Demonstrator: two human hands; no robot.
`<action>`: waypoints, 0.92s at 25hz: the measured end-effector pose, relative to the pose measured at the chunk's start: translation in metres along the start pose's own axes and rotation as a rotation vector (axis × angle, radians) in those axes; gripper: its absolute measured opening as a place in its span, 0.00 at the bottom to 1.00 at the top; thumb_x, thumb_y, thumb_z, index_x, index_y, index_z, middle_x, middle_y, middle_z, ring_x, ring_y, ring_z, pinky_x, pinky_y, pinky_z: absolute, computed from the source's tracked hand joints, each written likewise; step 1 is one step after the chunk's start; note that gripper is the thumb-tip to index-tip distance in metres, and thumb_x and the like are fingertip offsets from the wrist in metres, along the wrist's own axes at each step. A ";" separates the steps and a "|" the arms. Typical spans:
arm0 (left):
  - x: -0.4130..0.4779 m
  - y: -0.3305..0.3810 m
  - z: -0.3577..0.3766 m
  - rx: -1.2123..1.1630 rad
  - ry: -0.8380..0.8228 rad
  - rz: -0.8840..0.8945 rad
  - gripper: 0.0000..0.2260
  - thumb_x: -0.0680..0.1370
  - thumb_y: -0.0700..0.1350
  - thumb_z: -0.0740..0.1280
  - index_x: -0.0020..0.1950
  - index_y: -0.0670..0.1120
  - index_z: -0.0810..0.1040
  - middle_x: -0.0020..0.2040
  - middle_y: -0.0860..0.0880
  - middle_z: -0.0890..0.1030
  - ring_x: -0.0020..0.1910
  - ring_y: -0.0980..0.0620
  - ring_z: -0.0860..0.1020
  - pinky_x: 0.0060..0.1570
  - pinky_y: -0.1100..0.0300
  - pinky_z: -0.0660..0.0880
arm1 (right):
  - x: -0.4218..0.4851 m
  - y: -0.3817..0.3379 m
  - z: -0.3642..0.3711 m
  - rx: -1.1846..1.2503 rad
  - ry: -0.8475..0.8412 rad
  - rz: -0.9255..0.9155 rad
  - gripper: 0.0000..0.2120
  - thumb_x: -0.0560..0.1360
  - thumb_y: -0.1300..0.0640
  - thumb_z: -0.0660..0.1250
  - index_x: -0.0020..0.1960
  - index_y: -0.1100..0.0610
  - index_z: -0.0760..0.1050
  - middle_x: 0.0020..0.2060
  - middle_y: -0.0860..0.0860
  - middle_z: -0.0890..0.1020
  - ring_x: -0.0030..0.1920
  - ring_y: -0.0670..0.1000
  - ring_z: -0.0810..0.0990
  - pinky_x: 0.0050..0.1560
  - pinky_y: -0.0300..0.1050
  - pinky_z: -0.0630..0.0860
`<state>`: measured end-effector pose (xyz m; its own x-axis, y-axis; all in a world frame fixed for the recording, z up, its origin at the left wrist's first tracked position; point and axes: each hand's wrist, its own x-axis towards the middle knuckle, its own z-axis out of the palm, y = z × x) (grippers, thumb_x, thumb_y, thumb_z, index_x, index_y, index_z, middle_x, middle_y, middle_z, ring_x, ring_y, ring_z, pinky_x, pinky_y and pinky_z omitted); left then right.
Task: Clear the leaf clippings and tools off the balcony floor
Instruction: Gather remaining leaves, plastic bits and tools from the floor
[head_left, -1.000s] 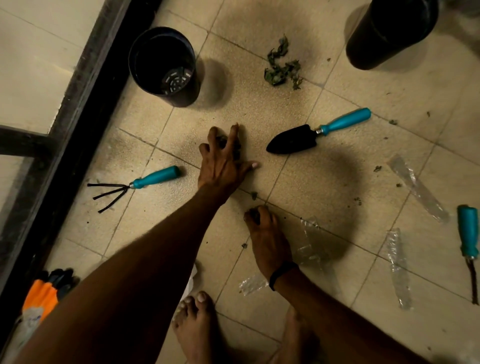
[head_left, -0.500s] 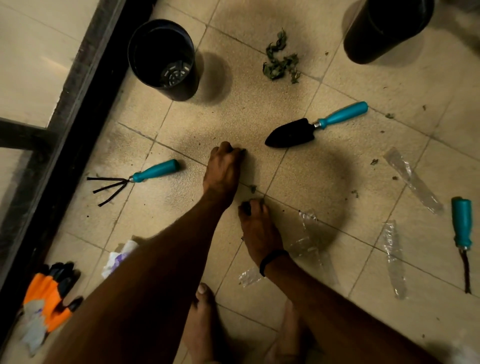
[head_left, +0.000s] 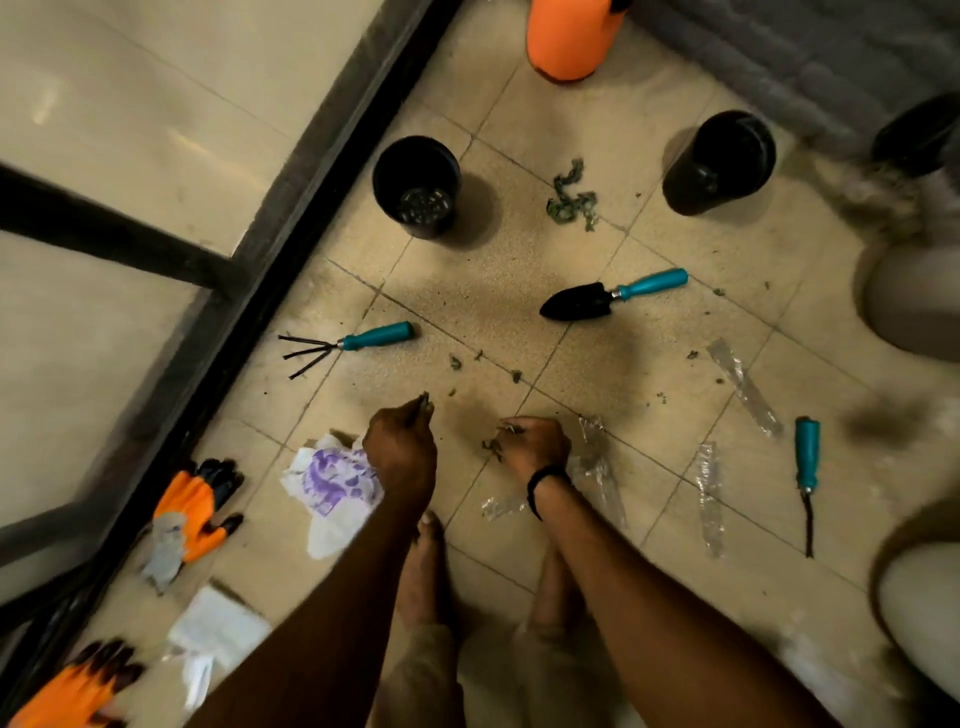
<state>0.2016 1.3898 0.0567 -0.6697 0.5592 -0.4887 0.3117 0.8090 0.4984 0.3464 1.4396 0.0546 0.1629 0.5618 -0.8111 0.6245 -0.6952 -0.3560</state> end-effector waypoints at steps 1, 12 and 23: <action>-0.016 0.006 -0.023 -0.055 0.037 -0.066 0.12 0.80 0.49 0.67 0.62 0.47 0.83 0.51 0.44 0.86 0.46 0.47 0.82 0.44 0.60 0.72 | -0.019 -0.011 -0.007 0.050 -0.015 0.039 0.12 0.73 0.63 0.72 0.56 0.58 0.83 0.52 0.52 0.85 0.53 0.51 0.83 0.57 0.44 0.80; -0.158 0.000 -0.280 -0.775 0.515 -0.518 0.12 0.75 0.48 0.74 0.54 0.43 0.86 0.43 0.45 0.87 0.43 0.50 0.84 0.52 0.59 0.78 | -0.297 -0.131 -0.012 0.316 -0.419 0.028 0.07 0.72 0.73 0.70 0.49 0.67 0.79 0.39 0.60 0.83 0.36 0.54 0.83 0.35 0.43 0.82; -0.399 -0.323 -0.435 -1.363 1.097 -1.010 0.11 0.73 0.44 0.75 0.51 0.38 0.86 0.41 0.40 0.85 0.24 0.62 0.75 0.33 0.70 0.73 | -0.591 0.034 0.247 -0.288 -0.816 -0.150 0.06 0.73 0.73 0.68 0.49 0.68 0.78 0.40 0.59 0.81 0.39 0.54 0.81 0.35 0.39 0.81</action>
<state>0.0744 0.8263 0.4022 -0.4542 -0.6683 -0.5891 -0.6253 -0.2319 0.7452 0.0830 0.9729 0.4070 -0.4644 0.0657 -0.8832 0.7820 -0.4377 -0.4437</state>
